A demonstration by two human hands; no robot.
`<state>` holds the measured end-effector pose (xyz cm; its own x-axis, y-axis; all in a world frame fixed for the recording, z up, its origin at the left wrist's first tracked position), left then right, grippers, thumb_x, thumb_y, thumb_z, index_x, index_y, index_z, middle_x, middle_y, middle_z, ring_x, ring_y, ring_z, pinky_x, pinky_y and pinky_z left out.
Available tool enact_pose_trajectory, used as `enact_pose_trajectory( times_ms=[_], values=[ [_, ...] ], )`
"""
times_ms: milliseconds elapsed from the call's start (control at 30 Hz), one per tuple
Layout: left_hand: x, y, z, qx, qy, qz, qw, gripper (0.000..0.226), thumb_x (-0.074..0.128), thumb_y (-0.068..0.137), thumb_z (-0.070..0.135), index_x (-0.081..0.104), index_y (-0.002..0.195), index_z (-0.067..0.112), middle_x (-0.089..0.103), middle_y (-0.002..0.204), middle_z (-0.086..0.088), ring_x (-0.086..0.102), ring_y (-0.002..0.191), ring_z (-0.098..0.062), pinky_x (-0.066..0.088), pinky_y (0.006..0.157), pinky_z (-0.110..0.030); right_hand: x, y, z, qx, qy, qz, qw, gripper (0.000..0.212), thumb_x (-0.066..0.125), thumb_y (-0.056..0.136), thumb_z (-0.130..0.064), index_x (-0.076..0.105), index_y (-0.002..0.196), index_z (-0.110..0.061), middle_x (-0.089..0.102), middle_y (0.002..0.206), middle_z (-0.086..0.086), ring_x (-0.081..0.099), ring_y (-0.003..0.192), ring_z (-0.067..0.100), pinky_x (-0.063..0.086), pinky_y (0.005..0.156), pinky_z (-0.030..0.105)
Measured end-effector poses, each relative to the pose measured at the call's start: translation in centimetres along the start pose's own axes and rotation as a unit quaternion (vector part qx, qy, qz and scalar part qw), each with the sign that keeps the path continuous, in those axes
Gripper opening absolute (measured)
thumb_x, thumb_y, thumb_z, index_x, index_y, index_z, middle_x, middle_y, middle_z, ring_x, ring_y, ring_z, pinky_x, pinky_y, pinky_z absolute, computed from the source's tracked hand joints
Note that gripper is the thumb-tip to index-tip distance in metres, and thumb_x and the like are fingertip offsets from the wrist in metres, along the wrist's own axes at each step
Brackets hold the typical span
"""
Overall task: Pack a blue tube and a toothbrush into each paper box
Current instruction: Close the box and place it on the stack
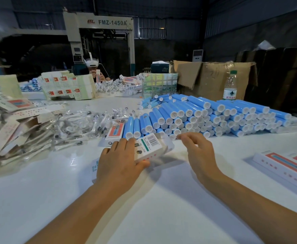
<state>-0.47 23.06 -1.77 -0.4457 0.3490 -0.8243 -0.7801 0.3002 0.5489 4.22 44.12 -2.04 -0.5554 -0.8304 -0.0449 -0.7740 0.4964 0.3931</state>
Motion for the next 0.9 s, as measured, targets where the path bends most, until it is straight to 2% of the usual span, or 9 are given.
enact_pose_trajectory(
  times_ms=[67,133,200,300,400,500,667,767,900],
  values=[
    [-0.1,0.1,-0.5,-0.013,0.007,0.0,1.0,0.072,0.04,0.083,0.069,0.03,0.138,0.026,0.043,0.128,0.008,0.04,0.117,-0.015,0.031,0.091,-0.031,-0.2,-0.5,-1.8,-0.079,-0.051,0.006,0.996,0.024,0.056,0.091,-0.01,0.067,0.078,-0.027,0.064,0.092,-0.006,0.054,0.08,-0.006,0.037,0.067,0.003],
    [-0.1,0.1,-0.6,-0.022,0.009,-0.001,1.0,0.072,0.041,0.083,0.068,0.029,0.139,0.025,0.043,0.128,0.007,0.04,0.118,-0.016,0.031,0.091,-0.032,1.0,-1.3,-2.7,-0.128,-0.098,-0.021,0.987,0.022,0.058,0.09,-0.005,0.071,0.087,-0.023,0.063,0.086,-0.014,0.055,0.079,-0.005,0.038,0.067,0.005],
    [-0.1,0.1,-0.5,-0.023,0.009,-0.001,1.0,0.071,0.042,0.084,0.067,0.028,0.14,0.025,0.043,0.129,0.007,0.039,0.118,-0.016,0.031,0.091,-0.032,2.5,-1.9,-2.5,-0.138,-0.138,-0.053,0.979,0.019,0.06,0.09,-0.006,0.073,0.101,-0.014,0.061,0.084,-0.021,0.058,0.08,0.001,0.039,0.068,0.005],
    [0.0,0.1,-0.3,-0.02,0.01,0.0,1.0,0.07,0.042,0.085,0.067,0.029,0.139,0.025,0.042,0.13,0.007,0.039,0.119,-0.016,0.03,0.091,-0.032,3.5,-2.3,-1.7,-0.115,-0.155,-0.085,0.978,0.026,0.06,0.092,-0.01,0.068,0.116,-0.012,0.058,0.086,-0.025,0.059,0.082,0.009,0.041,0.071,0.005],
    [0.1,0.0,-0.1,-0.011,0.018,0.004,1.0,0.069,0.041,0.085,0.067,0.028,0.139,0.026,0.042,0.13,0.007,0.039,0.119,-0.016,0.03,0.092,-0.032,3.4,-2.2,-0.7,-0.074,-0.134,-0.092,0.984,0.033,0.059,0.092,-0.009,0.062,0.125,-0.013,0.061,0.08,-0.024,0.055,0.067,0.009,0.042,0.063,0.01],
    [0.3,0.0,0.3,0.0,0.029,0.002,1.0,0.069,0.041,0.086,0.066,0.027,0.14,0.025,0.042,0.132,0.006,0.038,0.119,-0.016,0.03,0.093,-0.032,3.7,-2.1,0.1,-0.035,-0.098,-0.107,0.989,0.043,0.06,0.09,-0.005,0.055,0.132,-0.013,0.063,0.074,-0.015,0.045,0.056,0.001,0.039,0.055,0.011],
    [0.2,-0.3,1.2,0.019,0.039,0.013,0.999,0.07,0.041,0.086,0.065,0.025,0.142,0.026,0.041,0.132,0.008,0.037,0.118,-0.015,0.031,0.092,-0.031,3.8,-1.7,0.3,-0.004,-0.101,-0.112,0.989,0.055,0.062,0.09,-0.015,0.042,0.142,-0.018,0.058,0.068,-0.01,0.052,0.059,-0.007,0.042,0.058,0.009],
    [0.3,-0.4,1.8,0.031,0.051,0.02,0.998,0.068,0.042,0.088,0.062,0.023,0.142,0.025,0.04,0.133,0.007,0.038,0.118,-0.015,0.032,0.092,-0.03,4.0,-1.7,0.9,0.023,-0.125,-0.119,0.985,0.055,0.062,0.09,-0.024,0.043,0.142,-0.023,0.056,0.067,-0.008,0.054,0.062,0.001,0.041,0.058,0.014],
    [0.5,-0.5,2.3,0.037,0.065,0.016,0.997,0.067,0.041,0.09,0.059,0.018,0.142,0.024,0.037,0.136,0.006,0.037,0.119,-0.015,0.031,0.093,-0.03,4.1,-1.9,1.4,0.05,-0.123,-0.121,0.984,0.032,0.062,0.089,-0.02,0.062,0.12,-0.025,0.057,0.066,-0.009,0.057,0.062,0.001,0.044,0.056,0.017]
  ],
)
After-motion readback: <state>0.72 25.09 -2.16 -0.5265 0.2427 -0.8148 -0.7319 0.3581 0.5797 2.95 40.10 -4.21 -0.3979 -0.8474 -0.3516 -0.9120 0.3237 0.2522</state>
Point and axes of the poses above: each hand's wrist, its own y-axis towards the middle knuckle, its own x-axis out of the palm, z = x × y, the point moved 10 cm from there along y, towards the middle knuckle
